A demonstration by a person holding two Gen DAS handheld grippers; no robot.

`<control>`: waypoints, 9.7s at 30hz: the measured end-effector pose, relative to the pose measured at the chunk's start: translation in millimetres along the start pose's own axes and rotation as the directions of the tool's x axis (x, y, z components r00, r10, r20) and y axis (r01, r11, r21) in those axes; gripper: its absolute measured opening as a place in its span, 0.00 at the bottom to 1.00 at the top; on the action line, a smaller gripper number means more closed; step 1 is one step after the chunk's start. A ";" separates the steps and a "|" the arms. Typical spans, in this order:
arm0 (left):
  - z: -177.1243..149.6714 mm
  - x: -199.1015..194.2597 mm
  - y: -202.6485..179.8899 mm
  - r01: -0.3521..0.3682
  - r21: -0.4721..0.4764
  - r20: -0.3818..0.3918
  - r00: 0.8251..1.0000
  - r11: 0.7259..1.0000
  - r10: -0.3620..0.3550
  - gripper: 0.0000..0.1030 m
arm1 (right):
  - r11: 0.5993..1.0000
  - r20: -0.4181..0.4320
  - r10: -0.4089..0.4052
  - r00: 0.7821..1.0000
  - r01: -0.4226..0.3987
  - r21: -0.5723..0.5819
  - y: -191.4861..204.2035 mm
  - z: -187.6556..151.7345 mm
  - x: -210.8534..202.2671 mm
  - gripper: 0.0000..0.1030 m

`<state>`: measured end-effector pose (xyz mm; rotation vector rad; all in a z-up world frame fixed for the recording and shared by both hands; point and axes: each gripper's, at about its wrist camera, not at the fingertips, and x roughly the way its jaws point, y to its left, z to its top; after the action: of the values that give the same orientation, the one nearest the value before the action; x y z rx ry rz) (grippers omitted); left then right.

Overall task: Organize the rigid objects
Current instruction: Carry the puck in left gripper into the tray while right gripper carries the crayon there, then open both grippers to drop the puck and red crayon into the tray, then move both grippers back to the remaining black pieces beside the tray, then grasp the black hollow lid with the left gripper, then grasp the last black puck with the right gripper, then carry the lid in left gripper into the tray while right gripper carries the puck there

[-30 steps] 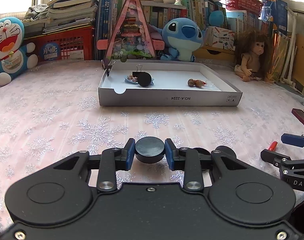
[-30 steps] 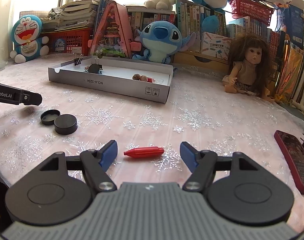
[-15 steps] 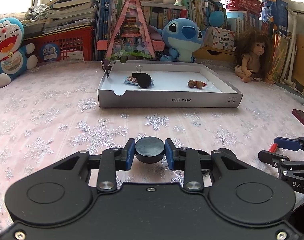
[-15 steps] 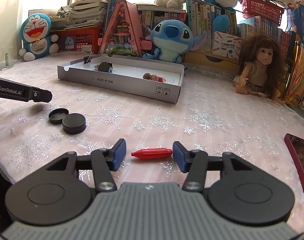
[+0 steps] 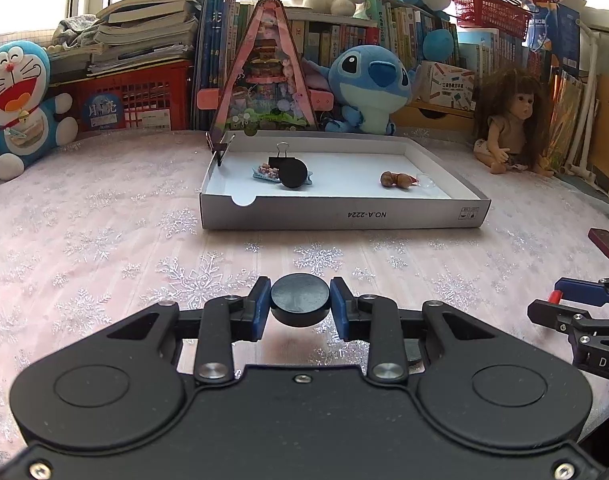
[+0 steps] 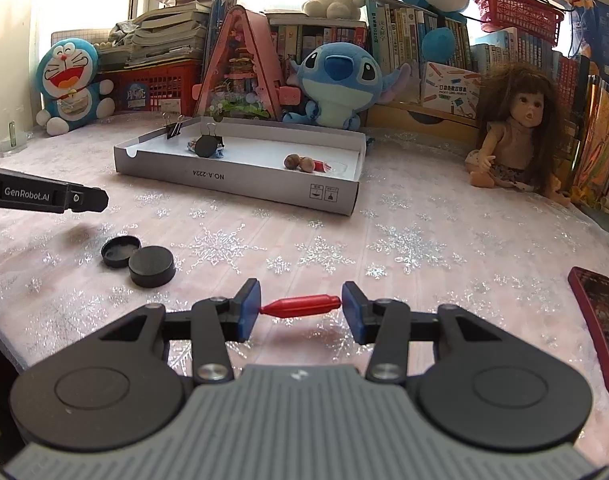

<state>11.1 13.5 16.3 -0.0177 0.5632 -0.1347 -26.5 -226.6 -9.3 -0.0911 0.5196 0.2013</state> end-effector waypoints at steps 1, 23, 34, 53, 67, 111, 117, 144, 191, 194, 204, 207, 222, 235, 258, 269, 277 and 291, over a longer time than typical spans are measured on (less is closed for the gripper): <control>2.1 0.0 0.5 -0.003 0.000 0.005 1.000 1.000 0.003 0.29 | 1.000 -0.001 0.000 1.000 0.000 0.014 -1.8 3.0 0.4 0.48; 94.7 30.7 11.6 -0.033 -0.045 0.091 0.995 0.998 0.037 0.29 | 0.987 0.035 -0.070 0.997 0.064 0.149 -22.6 80.0 41.1 0.48; 117.4 83.6 9.0 -0.062 -0.062 0.065 0.996 0.996 0.066 0.29 | 0.979 0.050 -0.066 0.997 0.055 0.197 -16.7 116.1 87.6 0.48; 104.4 156.3 7.5 -0.119 -0.055 -0.042 0.992 0.991 0.117 0.29 | 0.972 -0.070 -0.082 0.994 0.095 0.215 -10.8 114.8 167.0 0.48; 98.7 173.3 4.4 -0.144 -0.046 -0.075 0.987 0.989 0.140 0.29 | 0.975 -0.108 -0.072 0.992 0.093 0.201 -5.1 111.4 185.3 0.48; 103.8 132.5 -3.6 -0.150 -0.004 0.014 0.989 0.989 0.150 0.74 | 0.980 -0.032 -0.080 0.996 0.085 0.180 -8.6 109.8 158.8 0.85; 97.5 110.6 -8.1 -0.121 0.000 0.028 0.992 0.993 0.121 0.81 | 0.984 -0.011 -0.068 0.998 0.068 0.163 -9.8 107.3 139.5 0.88; 4.9 6.4 -5.5 0.016 0.066 0.020 1.000 0.998 -0.017 0.85 | 0.997 0.020 0.064 0.998 -0.065 0.042 11.8 42.2 52.1 0.96; -17.8 3.2 -22.3 0.215 0.132 -0.026 0.977 0.968 -0.214 0.29 | 0.972 0.002 0.191 0.982 -0.189 -0.138 49.7 10.4 22.4 0.77; -15.9 1.8 -20.0 0.220 0.129 -0.023 0.975 0.967 -0.219 0.29 | 0.971 0.005 0.198 0.980 -0.195 -0.141 53.0 12.4 23.1 0.76; -20.0 1.4 -16.8 0.208 0.127 -0.032 0.978 0.970 -0.206 0.29 | 0.979 -0.018 0.168 0.986 -0.169 -0.117 55.0 13.8 30.2 0.62; -21.0 1.8 -17.6 0.209 0.130 -0.030 0.978 0.969 -0.207 0.29 | 0.982 -0.023 0.158 0.987 -0.160 -0.098 51.9 14.5 32.1 0.57; -23.6 10.3 -28.6 0.200 0.158 -0.038 0.980 0.967 -0.196 0.36 | 0.994 -0.009 0.088 0.996 -0.088 -0.065 44.5 20.8 39.0 0.52; -20.1 11.4 -24.8 0.209 0.122 -0.039 0.978 0.970 -0.205 0.29 | 0.996 -0.039 0.077 0.996 -0.078 -0.031 44.5 22.9 47.9 0.35; 70.1 43.2 9.4 0.084 -0.005 0.045 0.995 0.996 -0.083 0.29 | 0.998 0.008 0.017 1.000 -0.017 0.052 13.9 70.8 64.9 0.35; 92.5 86.4 7.2 0.026 -0.025 0.013 1.000 0.999 -0.025 0.29 | 0.997 0.008 0.010 1.000 -0.011 0.083 7.8 95.6 91.2 0.35; 99.1 121.9 -1.2 -0.018 -0.031 -0.013 1.000 0.999 0.017 0.29 | 0.990 -0.013 0.026 1.000 -0.024 0.136 5.4 107.6 123.0 0.35; 99.8 166.9 -9.6 -0.049 -0.009 -0.052 0.997 0.999 0.048 0.29 | 0.990 -0.088 0.037 0.995 -0.024 0.141 7.5 111.0 172.6 0.35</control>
<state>202.8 -20.0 12.5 -0.0106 0.6160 -0.0852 172.1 -175.1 -0.1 0.0447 0.6246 0.1907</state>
